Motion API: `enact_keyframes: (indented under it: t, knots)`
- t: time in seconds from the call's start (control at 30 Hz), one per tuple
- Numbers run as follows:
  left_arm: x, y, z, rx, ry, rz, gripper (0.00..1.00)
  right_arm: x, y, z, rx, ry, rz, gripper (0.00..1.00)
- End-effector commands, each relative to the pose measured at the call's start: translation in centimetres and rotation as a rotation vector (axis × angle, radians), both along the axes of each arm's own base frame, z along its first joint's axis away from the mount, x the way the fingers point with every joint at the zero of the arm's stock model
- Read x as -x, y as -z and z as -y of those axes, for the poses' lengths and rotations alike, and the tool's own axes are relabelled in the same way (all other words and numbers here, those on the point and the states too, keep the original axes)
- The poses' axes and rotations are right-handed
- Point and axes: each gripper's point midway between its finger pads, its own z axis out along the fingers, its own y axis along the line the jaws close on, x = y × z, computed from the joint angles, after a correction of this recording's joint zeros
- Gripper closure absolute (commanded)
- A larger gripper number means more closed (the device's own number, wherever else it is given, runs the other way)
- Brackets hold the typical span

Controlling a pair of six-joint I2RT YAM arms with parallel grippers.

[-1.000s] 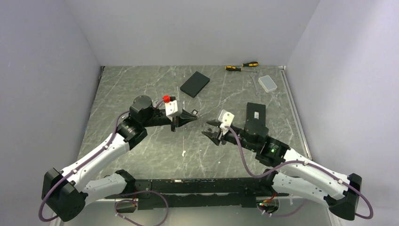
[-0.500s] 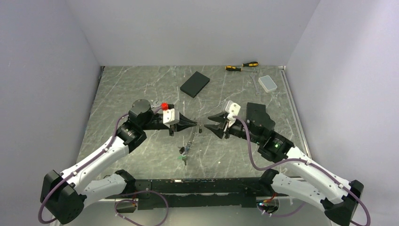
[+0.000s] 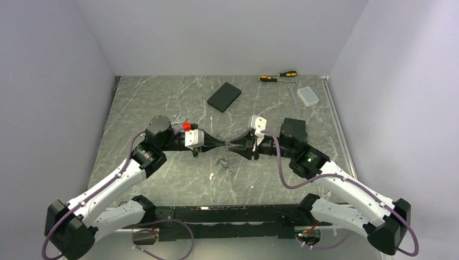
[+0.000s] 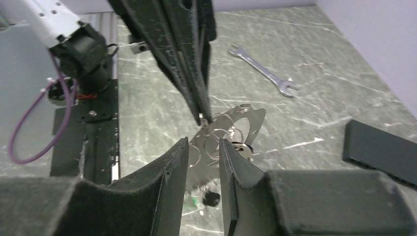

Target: Put the keys on the keyring

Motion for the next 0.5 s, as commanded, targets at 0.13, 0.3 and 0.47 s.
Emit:
enact_keyframes:
  t: [0.13, 0.3, 0.47]
  knots:
    - [-0.3, -1.8, -0.3, 0.045, -0.027, 0.086, 1.00, 3.8, -1.1, -0.9, -0.041, -0.221, -0.034, 0.68]
    - [-0.3, -2.1, -0.3, 0.049, -0.026, 0.090, 1.00, 3.8, -0.1, -1.1, -0.018, -0.229, -0.069, 0.67]
    - [0.0, -1.9, -0.3, 0.041, -0.014, 0.089, 1.00, 1.8, -2.0, 0.2, -0.077, -0.066, 0.014, 0.46]
